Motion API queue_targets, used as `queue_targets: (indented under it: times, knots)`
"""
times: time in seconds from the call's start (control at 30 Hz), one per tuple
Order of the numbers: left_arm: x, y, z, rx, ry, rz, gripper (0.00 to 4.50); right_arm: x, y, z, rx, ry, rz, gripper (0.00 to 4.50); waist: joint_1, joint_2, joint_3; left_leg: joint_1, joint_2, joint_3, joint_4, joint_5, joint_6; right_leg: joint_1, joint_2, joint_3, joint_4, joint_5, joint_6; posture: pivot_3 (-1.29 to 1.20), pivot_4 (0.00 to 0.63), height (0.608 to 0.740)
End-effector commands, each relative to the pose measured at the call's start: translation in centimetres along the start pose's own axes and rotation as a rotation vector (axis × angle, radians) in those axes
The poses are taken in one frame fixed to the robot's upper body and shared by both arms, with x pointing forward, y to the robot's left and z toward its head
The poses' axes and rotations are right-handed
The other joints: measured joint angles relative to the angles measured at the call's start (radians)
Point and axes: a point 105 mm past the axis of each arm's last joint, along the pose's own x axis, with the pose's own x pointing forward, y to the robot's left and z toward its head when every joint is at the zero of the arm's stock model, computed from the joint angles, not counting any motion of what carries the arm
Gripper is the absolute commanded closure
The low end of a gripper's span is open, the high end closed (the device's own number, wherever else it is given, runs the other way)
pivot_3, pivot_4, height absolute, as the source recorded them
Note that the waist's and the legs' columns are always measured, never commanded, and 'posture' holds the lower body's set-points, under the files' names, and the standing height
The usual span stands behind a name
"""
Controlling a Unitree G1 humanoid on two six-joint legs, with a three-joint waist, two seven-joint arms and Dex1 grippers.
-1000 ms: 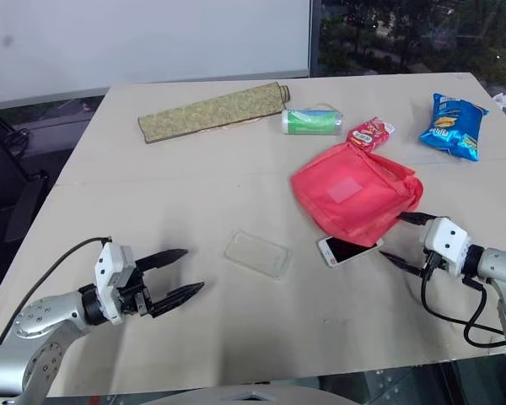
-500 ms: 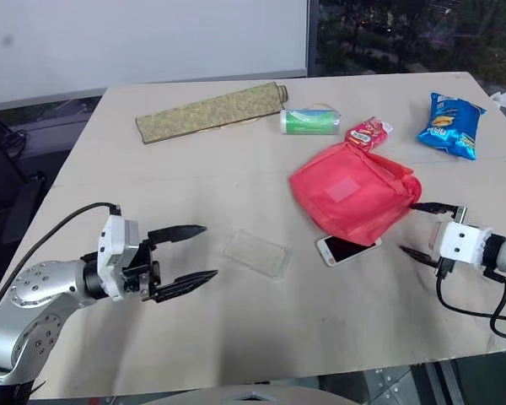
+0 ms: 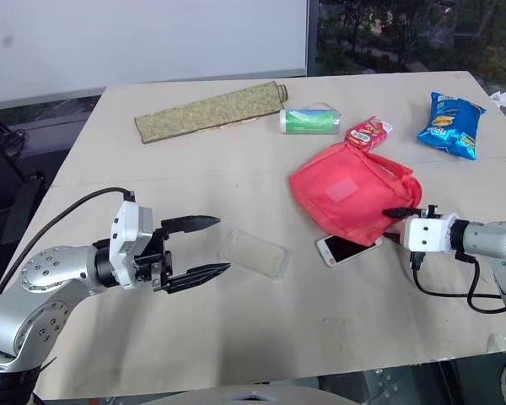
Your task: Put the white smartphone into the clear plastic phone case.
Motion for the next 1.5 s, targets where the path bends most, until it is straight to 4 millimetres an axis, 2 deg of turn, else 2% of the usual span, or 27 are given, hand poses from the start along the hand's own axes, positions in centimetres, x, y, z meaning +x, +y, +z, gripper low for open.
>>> queue_targets:
  times: [0.03,0.07,0.1,0.2,0.3,0.37,0.47,0.5,0.6,0.67,0.73,0.8,0.87,0.97,1.03,1.13,1.3,1.4,1.5]
  knots:
    - [0.2,-0.7,0.7,0.019,-0.010,-0.028,0.00,-0.3,-1.8,0.6,-0.063,-0.011,-0.047,3.82,-0.001,0.000,0.000,0.000,0.000,0.000,0.000,0.000,0.000,0.000,0.000,0.000,0.000,0.000,0.000,0.00,0.150,0.740]
    - [0.2,-0.8,0.6,0.014,-0.006,-0.027,0.00,-0.4,-2.5,0.7,-0.068,-0.013,-0.079,4.33,-0.002,0.000,0.000,0.000,0.000,0.000,0.000,0.000,0.000,0.000,0.000,0.000,0.000,0.000,0.000,0.00,0.150,0.740]
    - [0.2,-0.9,0.5,0.009,-0.003,-0.025,0.00,-0.5,-3.3,0.7,-0.068,-0.018,-0.120,4.42,-0.004,0.000,0.000,0.000,0.000,0.000,0.000,0.000,0.000,0.000,0.000,0.000,0.000,0.000,0.000,0.00,0.150,0.740]
    - [0.3,-1.0,0.3,0.001,0.002,-0.017,0.00,-1.6,-8.1,1.2,-0.073,-0.037,-0.393,4.42,-0.009,-0.001,0.001,0.001,0.000,0.002,0.000,0.000,0.000,0.000,0.000,0.002,0.001,0.000,0.000,0.00,0.150,0.740]
    - [0.3,-1.1,0.1,-0.003,0.003,-0.013,0.00,-4.9,-14.0,1.5,-0.079,-0.033,-0.775,4.42,-0.007,0.000,0.001,0.002,0.001,0.003,0.000,0.000,0.000,0.000,0.001,0.003,0.002,0.000,0.000,0.00,0.150,0.740]
    - [0.3,-1.2,0.1,-0.004,0.003,-0.011,0.00,-7.7,-16.8,1.3,-0.112,0.018,-0.971,4.42,-0.001,0.000,0.001,0.001,0.000,0.004,0.001,0.000,-0.001,-0.002,0.000,0.004,0.002,0.000,0.000,0.00,0.150,0.740]
    - [0.2,-1.2,0.0,-0.005,0.002,-0.007,0.00,-10.1,-18.7,0.3,-0.116,0.097,-1.106,4.42,0.010,-0.001,0.001,-0.004,-0.001,0.003,0.001,0.001,-0.001,-0.005,0.000,0.004,0.002,0.001,-0.001,0.00,0.150,0.740]
    - [0.2,-1.2,-0.1,-0.006,0.003,-0.005,0.00,-10.1,-18.8,-0.2,-0.108,0.132,-1.099,4.10,0.012,-0.001,0.001,-0.004,-0.001,0.002,0.001,0.001,-0.001,-0.005,0.000,0.004,0.002,0.001,-0.001,0.00,0.150,0.740]
    - [0.2,-1.1,-0.3,-0.010,0.005,-0.001,0.00,-8.9,-17.5,-3.0,-0.027,0.266,-0.975,3.07,0.006,-0.002,0.001,-0.004,-0.001,0.003,0.000,0.000,-0.001,-0.005,0.000,0.005,-0.001,0.000,-0.001,0.00,0.150,0.740]
    - [0.2,-1.2,-0.6,-0.014,0.007,0.004,0.00,-8.8,-16.4,-4.9,0.029,0.350,-0.928,2.10,-0.001,-0.002,0.001,-0.004,-0.001,0.005,-0.001,0.000,0.000,-0.005,0.000,0.009,-0.001,0.000,-0.001,0.00,0.150,0.740]
    - [0.2,-1.0,-1.1,-0.027,0.019,0.024,0.00,-9.5,-15.7,-6.4,0.092,0.406,-0.946,1.08,-0.004,-0.001,0.001,-0.003,-0.001,0.006,-0.002,0.000,0.000,-0.005,0.000,0.012,-0.001,0.000,-0.001,0.00,0.150,0.740]
    - [0.0,-0.8,-1.6,-0.034,0.034,0.046,0.00,-10.7,-15.7,-6.9,0.124,0.419,-1.003,0.05,-0.005,-0.001,0.001,-0.002,-0.001,0.008,-0.002,0.000,0.000,-0.005,0.000,0.014,-0.001,0.001,-0.001,0.00,0.150,0.740]
    - [0.0,-0.7,-2.1,-0.042,0.047,0.057,0.00,-11.4,-15.7,-6.8,0.155,0.388,-1.037,0.02,-0.008,-0.001,0.001,-0.001,-0.001,0.010,-0.002,0.000,0.001,-0.005,0.001,0.014,0.000,0.001,-0.001,0.00,0.150,0.740]
    - [0.2,-0.2,-3.7,-0.053,0.095,0.091,0.00,-9.5,-13.9,-6.1,0.338,0.197,-0.872,0.02,-0.009,-0.002,0.001,0.001,0.000,0.013,-0.002,0.000,0.001,-0.005,0.002,0.015,0.002,0.001,0.000,0.00,0.150,0.740]
    - [0.6,0.3,-4.8,-0.032,0.128,0.110,0.00,-7.4,-11.4,-4.0,0.474,0.004,-0.657,0.02,-0.008,-0.002,0.001,0.002,0.001,0.013,-0.002,0.000,0.001,-0.004,0.003,0.015,0.002,0.001,0.000,0.00,0.150,0.740]
    - [1.5,1.2,-5.8,-0.014,0.146,0.104,0.00,-5.4,-7.7,-0.7,0.578,-0.175,-0.399,0.02,-0.002,-0.002,0.001,0.002,0.003,0.012,-0.001,-0.001,0.001,-0.003,0.004,0.014,0.002,0.003,0.004,0.00,0.150,0.740]
    - [3.2,1.9,-7.4,0.032,0.189,0.006,0.00,-3.5,-2.2,3.7,0.731,-0.312,-0.100,0.02,0.004,-0.001,0.001,0.001,0.003,0.011,-0.001,-0.001,0.001,-0.004,0.004,0.013,0.003,0.004,0.005,0.00,0.150,0.740]
    - [3.8,1.9,-8.3,0.068,0.232,-0.083,0.00,-3.1,-0.3,5.3,0.770,-0.322,-0.003,0.02,0.000,-0.001,0.001,0.001,0.003,0.012,0.000,-0.001,0.001,-0.004,0.003,0.013,0.003,0.003,0.005,0.00,0.150,0.740]
    - [4.3,1.7,-8.8,0.076,0.252,-0.159,0.00,-2.9,0.6,6.1,0.779,-0.318,0.047,0.02,0.000,-0.001,0.001,0.001,0.003,0.013,0.000,-0.001,0.001,-0.005,0.003,0.013,0.003,0.002,0.002,0.00,0.150,0.740]
